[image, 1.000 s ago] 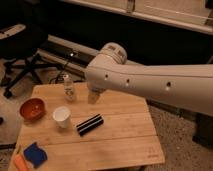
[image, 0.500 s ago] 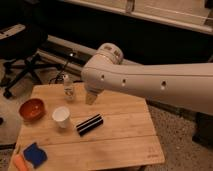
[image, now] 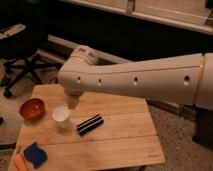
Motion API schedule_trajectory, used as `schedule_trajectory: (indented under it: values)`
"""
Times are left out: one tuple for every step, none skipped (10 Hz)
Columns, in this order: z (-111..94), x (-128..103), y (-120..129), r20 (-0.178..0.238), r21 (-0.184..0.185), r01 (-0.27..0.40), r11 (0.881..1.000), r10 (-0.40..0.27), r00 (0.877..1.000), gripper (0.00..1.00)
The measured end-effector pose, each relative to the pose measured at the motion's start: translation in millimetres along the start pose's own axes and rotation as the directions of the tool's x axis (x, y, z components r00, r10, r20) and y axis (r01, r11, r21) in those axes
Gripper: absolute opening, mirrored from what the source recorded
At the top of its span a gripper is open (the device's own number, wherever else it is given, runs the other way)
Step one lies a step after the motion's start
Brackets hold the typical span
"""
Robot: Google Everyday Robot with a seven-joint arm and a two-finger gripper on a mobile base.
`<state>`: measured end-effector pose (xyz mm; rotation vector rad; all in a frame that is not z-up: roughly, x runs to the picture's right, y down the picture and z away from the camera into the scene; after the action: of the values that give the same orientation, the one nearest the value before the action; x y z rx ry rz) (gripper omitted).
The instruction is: Place the white sponge in the ceramic cup
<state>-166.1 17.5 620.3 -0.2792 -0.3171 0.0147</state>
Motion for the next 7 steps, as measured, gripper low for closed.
schedule_trajectory:
  values:
    - [5, -20, 15, 0.017, -0.021, 0.052, 0.998, -0.052, 0.999, 0.8]
    - [8, -37, 30, 0.03, -0.034, 0.095, 0.995, -0.094, 0.995, 0.8]
    - [10, -54, 47, 0.046, -0.044, 0.143, 0.989, -0.141, 0.989, 0.8]
    - [12, -64, 60, 0.054, -0.049, 0.178, 0.983, -0.176, 0.983, 0.8]
    - [15, -77, 76, 0.066, -0.053, 0.229, 0.972, -0.226, 0.972, 0.8]
    - [19, -88, 89, 0.077, -0.056, 0.273, 0.96, -0.269, 0.96, 0.8]
    - [23, -94, 98, 0.082, -0.06, 0.303, 0.951, -0.298, 0.951, 0.8]
